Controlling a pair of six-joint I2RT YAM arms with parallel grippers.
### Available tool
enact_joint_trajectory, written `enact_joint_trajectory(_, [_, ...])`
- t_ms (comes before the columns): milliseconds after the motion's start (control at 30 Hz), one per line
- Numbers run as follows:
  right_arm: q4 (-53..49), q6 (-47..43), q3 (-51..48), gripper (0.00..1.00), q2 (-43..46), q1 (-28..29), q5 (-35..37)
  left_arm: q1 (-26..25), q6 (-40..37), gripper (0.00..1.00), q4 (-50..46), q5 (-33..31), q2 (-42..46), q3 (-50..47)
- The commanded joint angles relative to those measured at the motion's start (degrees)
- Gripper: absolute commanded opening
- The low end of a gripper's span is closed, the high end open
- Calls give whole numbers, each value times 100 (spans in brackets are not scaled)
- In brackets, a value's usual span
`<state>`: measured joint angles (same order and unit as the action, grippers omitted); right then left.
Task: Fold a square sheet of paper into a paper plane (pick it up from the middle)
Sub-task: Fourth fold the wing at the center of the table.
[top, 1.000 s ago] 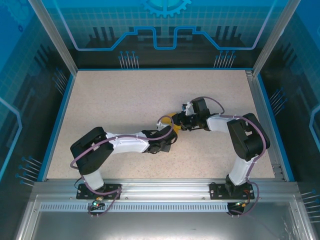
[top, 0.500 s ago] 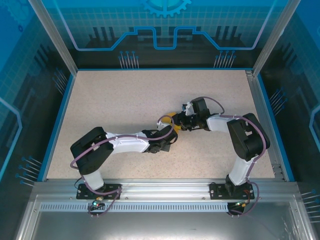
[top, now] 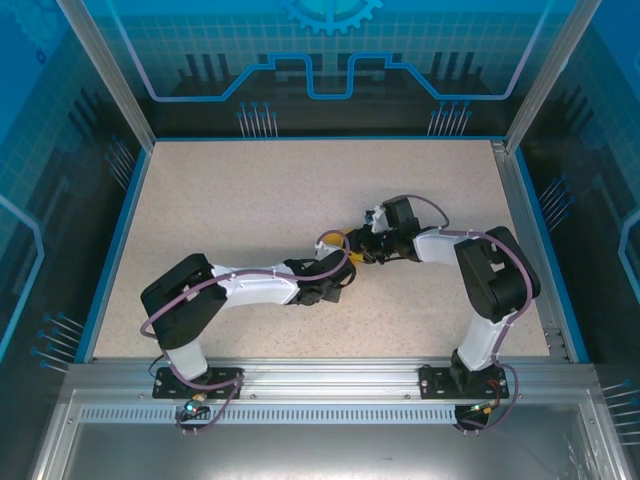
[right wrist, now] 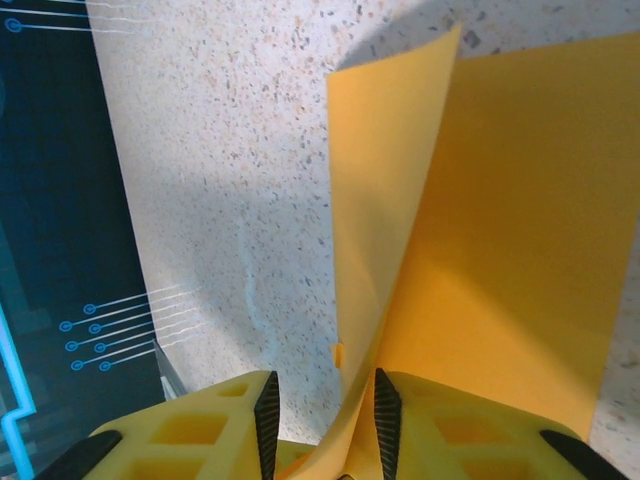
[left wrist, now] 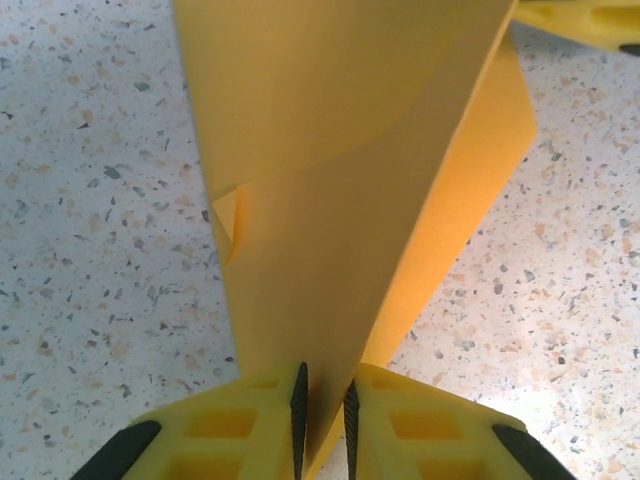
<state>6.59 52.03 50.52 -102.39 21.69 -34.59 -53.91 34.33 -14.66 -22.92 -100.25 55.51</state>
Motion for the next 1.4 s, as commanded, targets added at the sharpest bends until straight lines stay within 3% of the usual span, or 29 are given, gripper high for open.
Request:
enact_joint_trajectory(0, [-453, -251, 73, 36, 374, -93, 174, -19, -113, 18, 101, 12, -82, 94])
enact_joint_trajectory(300, [-1173, -639, -323, 42, 1237, -310, 825, 224, 22, 17, 636, 710, 67, -235])
enact_joint_trajectory(600, [-1152, -664, -610, 42, 1554, -294, 790, 684, 206, 17, 1524, 1860, 216, -725])
enact_joint_trajectory(867, [-801, -460, -741, 35, 1530, -2, 788, 1132, 368, 18, 2009, 2803, 262, -1034])
enact_joint_trajectory(1100, [-139, -184, -719, 21, 1216, 307, 570, 1410, 534, 17, 2433, 3391, 118, -1251])
enact_joint_trajectory(1367, [481, 195, -479, 16, 574, 572, 425, 1672, 753, 17, 2852, 3880, 66, -1533])
